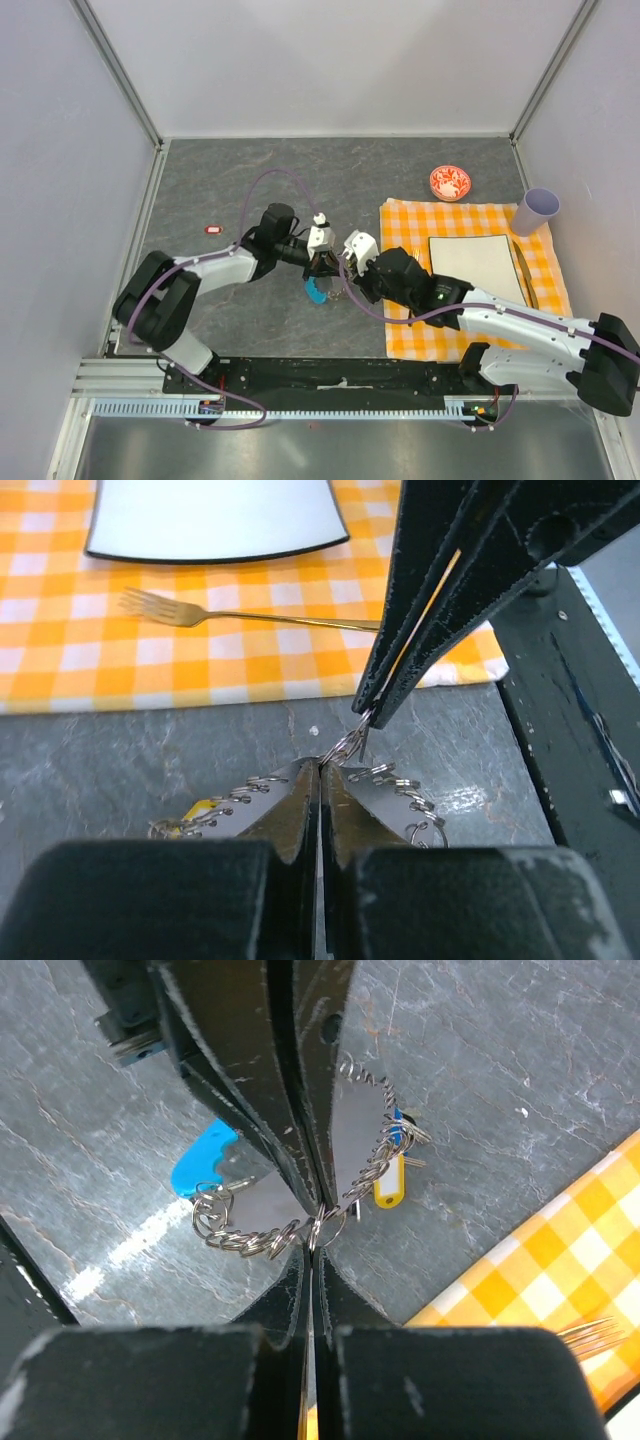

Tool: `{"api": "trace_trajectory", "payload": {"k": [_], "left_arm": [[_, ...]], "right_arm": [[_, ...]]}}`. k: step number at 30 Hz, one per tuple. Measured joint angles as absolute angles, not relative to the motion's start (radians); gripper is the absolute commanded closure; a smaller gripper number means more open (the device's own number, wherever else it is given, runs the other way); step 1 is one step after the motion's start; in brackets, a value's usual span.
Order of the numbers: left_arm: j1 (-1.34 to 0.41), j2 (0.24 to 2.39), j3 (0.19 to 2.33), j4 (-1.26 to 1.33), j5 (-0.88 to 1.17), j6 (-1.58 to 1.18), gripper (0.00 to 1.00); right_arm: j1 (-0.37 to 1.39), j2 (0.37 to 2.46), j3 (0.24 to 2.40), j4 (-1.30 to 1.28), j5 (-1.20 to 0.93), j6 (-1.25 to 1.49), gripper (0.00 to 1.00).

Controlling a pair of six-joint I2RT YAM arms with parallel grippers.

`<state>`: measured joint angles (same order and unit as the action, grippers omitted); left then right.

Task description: Put the keys on the keyring

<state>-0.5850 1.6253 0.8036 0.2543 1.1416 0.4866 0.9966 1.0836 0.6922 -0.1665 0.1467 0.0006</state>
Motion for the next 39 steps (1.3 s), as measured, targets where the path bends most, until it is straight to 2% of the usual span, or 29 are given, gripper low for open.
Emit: {"api": "trace_trajectory", "payload": {"k": [7,17,18,22,24,27,31,39], "left_arm": [[-0.589,1.43,0.623,0.499,0.922,0.16,0.98],[-0.589,1.232,0.535,0.663,0.78,-0.09,0.98],[-0.589,1.227,0.534,0.667,0.78,-0.093,0.96],[-0.594,1.25,0.534,0.667,0.806,-0.072,0.85],[-0.596,1.291,0.534,0.664,0.837,-0.035,0.75],[-0.596,1.368,0.535,0.661,0.904,0.033,0.68],[-0.596,1.43,0.552,0.629,0.987,0.133,0.63],[-0.596,1.478,0.685,0.479,1.122,0.39,0.63]], "right_arm": [[0.999,1.067,0.693,-0.12,0.16,0.043,0.98],[0.998,1.046,0.652,-0.129,0.167,0.048,0.98],[0.998,1.045,0.648,-0.129,0.167,0.044,0.99],[0.998,1.045,0.645,-0.127,0.162,0.014,0.99],[0.997,1.045,0.645,-0.128,0.157,-0.007,1.0],[0.997,1.045,0.645,-0.128,0.147,-0.037,1.0],[0.997,1.045,0.646,-0.129,0.123,-0.069,1.0],[0.997,1.049,0.663,-0.133,0.077,-0.107,1.0]]}}
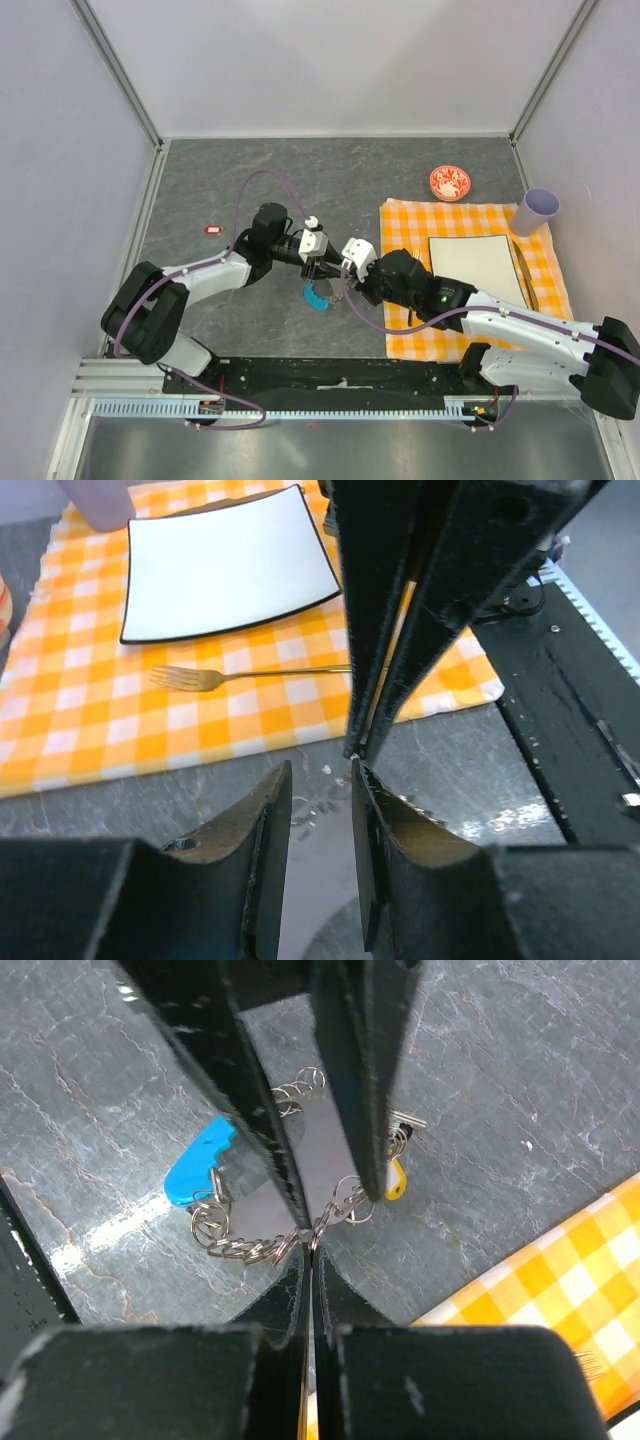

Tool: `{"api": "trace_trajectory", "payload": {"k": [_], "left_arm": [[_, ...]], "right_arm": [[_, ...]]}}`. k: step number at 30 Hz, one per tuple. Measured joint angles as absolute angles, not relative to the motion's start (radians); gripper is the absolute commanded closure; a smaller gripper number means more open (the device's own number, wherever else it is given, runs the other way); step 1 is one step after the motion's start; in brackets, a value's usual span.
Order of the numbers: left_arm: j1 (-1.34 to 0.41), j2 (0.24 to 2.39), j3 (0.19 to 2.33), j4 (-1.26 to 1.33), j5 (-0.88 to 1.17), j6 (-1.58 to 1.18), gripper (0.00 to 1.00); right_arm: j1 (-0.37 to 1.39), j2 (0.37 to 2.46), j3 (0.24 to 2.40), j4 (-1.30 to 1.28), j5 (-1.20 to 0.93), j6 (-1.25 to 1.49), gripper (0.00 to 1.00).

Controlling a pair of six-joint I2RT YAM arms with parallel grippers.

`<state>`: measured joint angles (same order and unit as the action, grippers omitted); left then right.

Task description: Put the keys on the keyring

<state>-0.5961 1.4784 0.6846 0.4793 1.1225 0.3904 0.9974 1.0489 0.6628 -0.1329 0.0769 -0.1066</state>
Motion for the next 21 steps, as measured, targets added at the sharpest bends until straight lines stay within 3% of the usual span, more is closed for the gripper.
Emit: {"api": "trace_trajectory", "payload": {"k": [9,21], "left_arm": [[-0.596,1.595,0.875,0.075,1.201,0.713,0.66],[-0.596,1.647,0.944,-0.192,1.233,0.894,0.66]], "right_arm": [[0.997,1.062,0.673,-0.154,0.056,-0.123,1.0],[0.998,1.067,0.673,-0.159,0.037,-0.125,1.0]]}}
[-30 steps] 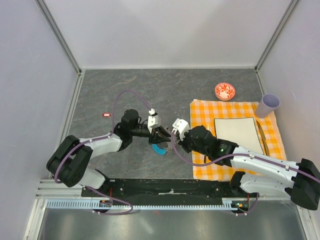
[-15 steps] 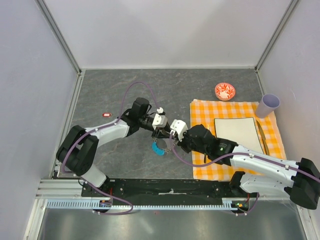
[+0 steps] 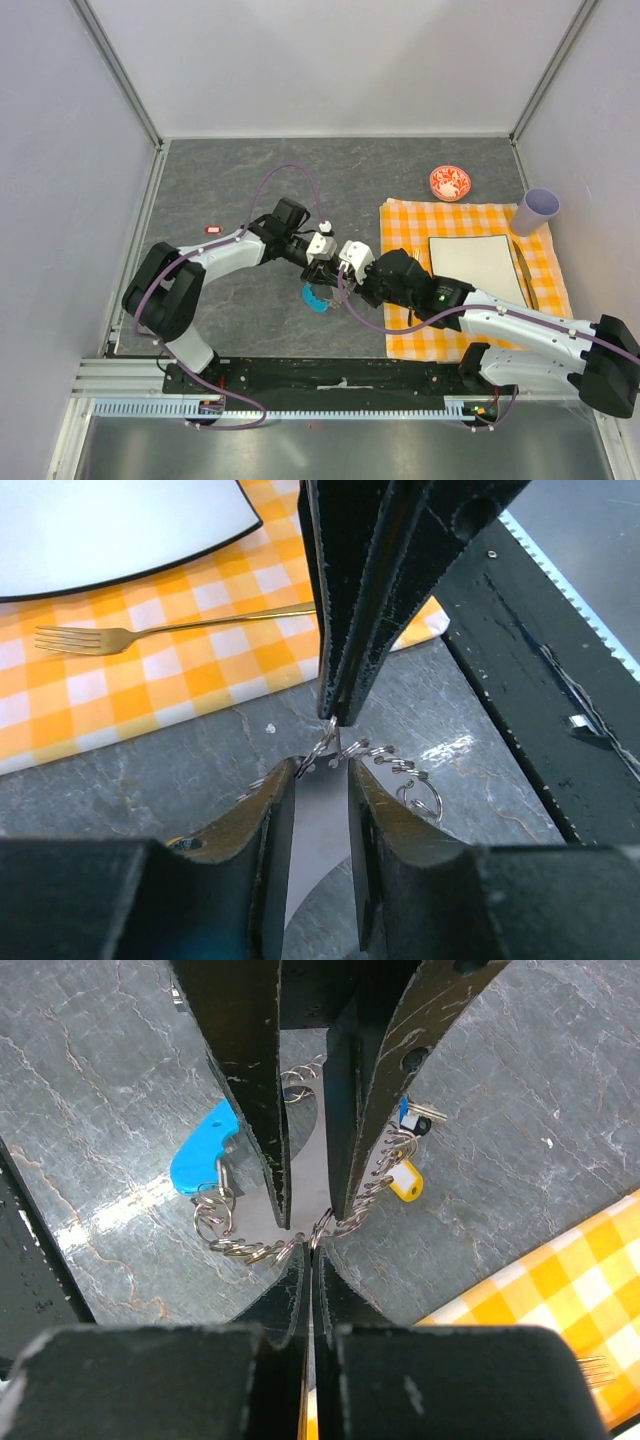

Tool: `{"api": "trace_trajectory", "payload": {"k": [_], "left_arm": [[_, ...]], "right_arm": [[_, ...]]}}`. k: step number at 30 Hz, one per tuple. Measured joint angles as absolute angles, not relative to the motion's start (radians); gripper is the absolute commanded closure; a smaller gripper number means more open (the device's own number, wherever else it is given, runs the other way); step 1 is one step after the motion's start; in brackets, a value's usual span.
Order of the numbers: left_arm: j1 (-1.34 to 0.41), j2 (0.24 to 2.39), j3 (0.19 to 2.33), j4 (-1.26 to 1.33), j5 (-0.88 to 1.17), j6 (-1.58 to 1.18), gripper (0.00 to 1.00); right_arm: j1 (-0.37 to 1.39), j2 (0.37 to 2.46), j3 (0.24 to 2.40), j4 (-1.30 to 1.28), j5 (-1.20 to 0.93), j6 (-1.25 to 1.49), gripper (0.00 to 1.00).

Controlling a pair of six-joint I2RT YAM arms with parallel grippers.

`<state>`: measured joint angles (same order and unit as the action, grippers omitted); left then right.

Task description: Put the keys on the keyring

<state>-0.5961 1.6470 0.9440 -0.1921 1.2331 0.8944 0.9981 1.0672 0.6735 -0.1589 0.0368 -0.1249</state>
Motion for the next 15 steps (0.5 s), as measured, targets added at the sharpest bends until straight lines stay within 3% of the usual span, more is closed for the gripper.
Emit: {"api": "trace_trajectory", "payload": {"k": [10,15], "left_arm": [[-0.598,1.671,0.98,-0.276,1.243,0.929,0.66],[-0.603,1.684,0.996,-0.285,1.245,0.932,0.75]], "right_arm": [[0.997,1.067,0.674,-0.159,0.037,-0.125,1.0],[0.997,1.067,0.674,-0.159,0.034,-0.124,1.0]]}}
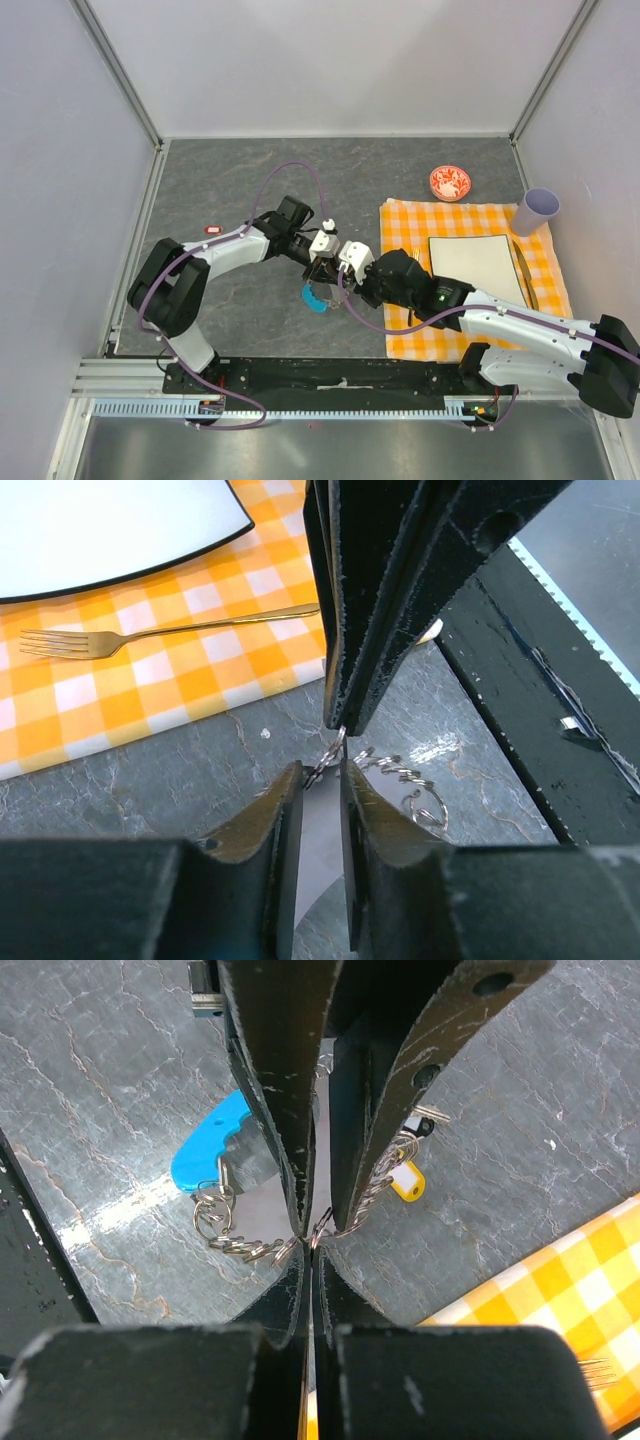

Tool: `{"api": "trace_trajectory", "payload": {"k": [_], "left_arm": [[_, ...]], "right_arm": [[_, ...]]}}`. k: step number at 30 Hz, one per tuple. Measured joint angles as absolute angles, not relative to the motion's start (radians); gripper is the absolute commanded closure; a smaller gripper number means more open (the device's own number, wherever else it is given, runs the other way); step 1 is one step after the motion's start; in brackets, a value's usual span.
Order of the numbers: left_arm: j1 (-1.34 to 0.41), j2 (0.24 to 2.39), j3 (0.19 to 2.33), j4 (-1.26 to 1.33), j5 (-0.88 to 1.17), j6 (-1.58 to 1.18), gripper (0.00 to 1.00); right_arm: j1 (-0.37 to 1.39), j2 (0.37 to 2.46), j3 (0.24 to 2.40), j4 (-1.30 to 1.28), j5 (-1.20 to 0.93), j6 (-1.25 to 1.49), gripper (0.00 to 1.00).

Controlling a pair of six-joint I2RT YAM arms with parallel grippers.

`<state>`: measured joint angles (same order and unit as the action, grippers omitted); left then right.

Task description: Put the keys on the keyring

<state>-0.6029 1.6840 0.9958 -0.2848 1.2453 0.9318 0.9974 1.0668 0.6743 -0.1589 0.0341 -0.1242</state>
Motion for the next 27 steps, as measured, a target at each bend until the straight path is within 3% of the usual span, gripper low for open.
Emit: {"api": "trace_trajectory", "payload": {"k": [3,5,6,11,20,22,23,27], "left_arm": [[-0.608,1.697,1.005,-0.287,1.25,0.934,0.83],[-0.609,1.7,1.006,-0.291,1.251,0.936,0.96],[-0.609,1.701,1.007,-0.295,1.251,0.937,0.98],[-0.609,1.703,1.009,-0.313,1.251,0.945,0.98],[-0.616,1.66,1.007,-0.314,1.204,0.906,0.98],[-0.619,1.622,0.992,-0.279,1.171,0.856,0.98],[-0.619,1.598,0.976,-0.251,1.15,0.825,0.98],[-0.619,1.493,0.895,-0.113,1.037,0.686,0.98]], "right_arm": [[0.997,1.067,0.674,-0.159,0.033,-0.124,1.0],[0.997,1.067,0.674,-0.159,0.031,-0.124,1.0],[0.997,1.067,0.674,-0.159,0.031,-0.124,1.0],[0.997,1.067,0.674,-0.16,0.031,-0.124,0.99],[0.997,1.047,0.674,-0.165,0.034,-0.109,0.88],[0.996,1.035,0.674,-0.159,0.038,-0.105,0.79],[0.996,1.031,0.674,-0.156,0.039,-0.1,0.69],[0.997,1.023,0.674,-0.159,0.051,-0.068,0.52]]}}
